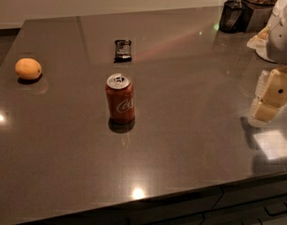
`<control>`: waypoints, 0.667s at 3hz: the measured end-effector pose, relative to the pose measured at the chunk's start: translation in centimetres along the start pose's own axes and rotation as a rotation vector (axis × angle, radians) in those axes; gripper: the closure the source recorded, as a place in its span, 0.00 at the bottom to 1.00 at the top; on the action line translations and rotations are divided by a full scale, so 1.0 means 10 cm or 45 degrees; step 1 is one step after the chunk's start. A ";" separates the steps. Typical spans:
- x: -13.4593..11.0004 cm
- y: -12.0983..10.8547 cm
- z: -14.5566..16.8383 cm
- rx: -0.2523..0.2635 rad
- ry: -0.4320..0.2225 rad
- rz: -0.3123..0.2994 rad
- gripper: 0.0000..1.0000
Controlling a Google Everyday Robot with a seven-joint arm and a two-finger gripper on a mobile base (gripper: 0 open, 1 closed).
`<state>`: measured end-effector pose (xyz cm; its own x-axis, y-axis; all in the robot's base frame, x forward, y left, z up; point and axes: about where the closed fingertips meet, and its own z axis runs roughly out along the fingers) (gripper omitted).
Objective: Move orange near rxbar chocolate
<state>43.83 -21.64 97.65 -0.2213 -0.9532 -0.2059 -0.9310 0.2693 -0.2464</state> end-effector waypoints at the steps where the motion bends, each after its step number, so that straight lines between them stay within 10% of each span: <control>1: -0.03 -0.01 -0.01 0.006 0.009 -0.005 0.00; 2: -0.24 -0.20 0.02 -0.002 -0.037 -0.002 0.00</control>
Offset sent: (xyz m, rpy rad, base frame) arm 0.0616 0.0407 0.0154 0.0874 0.0104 0.0205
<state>46.26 -19.91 98.46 -0.2113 -0.9493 -0.2328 -0.9318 0.2675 -0.2453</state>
